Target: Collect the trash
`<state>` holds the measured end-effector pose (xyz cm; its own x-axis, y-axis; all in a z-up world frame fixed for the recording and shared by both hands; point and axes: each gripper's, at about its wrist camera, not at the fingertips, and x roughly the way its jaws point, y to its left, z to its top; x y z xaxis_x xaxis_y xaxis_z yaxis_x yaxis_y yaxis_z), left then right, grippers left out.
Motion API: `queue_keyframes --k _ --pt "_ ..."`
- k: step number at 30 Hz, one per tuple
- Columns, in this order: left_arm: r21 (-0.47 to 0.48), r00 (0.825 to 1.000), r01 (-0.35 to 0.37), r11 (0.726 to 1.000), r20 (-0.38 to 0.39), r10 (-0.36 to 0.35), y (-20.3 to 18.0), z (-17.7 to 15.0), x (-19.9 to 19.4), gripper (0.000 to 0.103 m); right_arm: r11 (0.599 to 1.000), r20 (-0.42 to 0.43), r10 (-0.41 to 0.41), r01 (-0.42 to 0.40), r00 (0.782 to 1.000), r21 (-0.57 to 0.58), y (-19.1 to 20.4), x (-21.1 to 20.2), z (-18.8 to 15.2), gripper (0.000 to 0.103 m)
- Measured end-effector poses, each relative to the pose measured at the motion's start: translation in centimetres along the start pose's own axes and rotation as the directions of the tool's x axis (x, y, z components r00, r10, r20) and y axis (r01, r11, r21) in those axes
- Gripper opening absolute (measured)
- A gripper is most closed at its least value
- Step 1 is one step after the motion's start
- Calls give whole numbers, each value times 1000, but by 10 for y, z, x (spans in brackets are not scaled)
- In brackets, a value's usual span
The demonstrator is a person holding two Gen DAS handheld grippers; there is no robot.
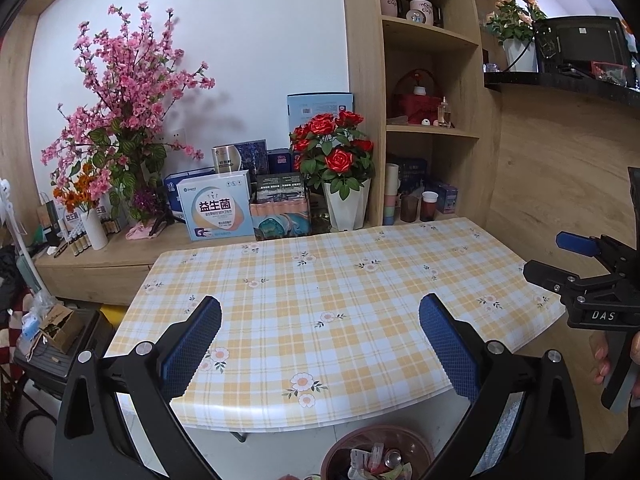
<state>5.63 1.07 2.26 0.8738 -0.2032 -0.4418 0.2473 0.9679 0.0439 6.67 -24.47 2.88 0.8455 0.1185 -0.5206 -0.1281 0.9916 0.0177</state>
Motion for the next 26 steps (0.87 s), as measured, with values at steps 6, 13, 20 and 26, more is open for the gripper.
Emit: queue_keyframes --k 6,13,20,26 --pt "-6 1000 7 1000 -7 -7 1 1 1 97 1000 -4 -4 4 1000 0 -1 1 0 97" --pt "-18 1000 6 1000 -2 -6 2 0 2 97 1000 -5 -2 2 1000 1 -1 1 0 97" --pt "-15 1000 3 1000 -8 -3 2 0 3 97 1000 -4 -2 2 1000 1 -2 1 0 97" --pt "-15 1000 -12 1000 -10 12 3 -1 3 97 1000 -4 -2 2 1000 1 -2 1 0 97"
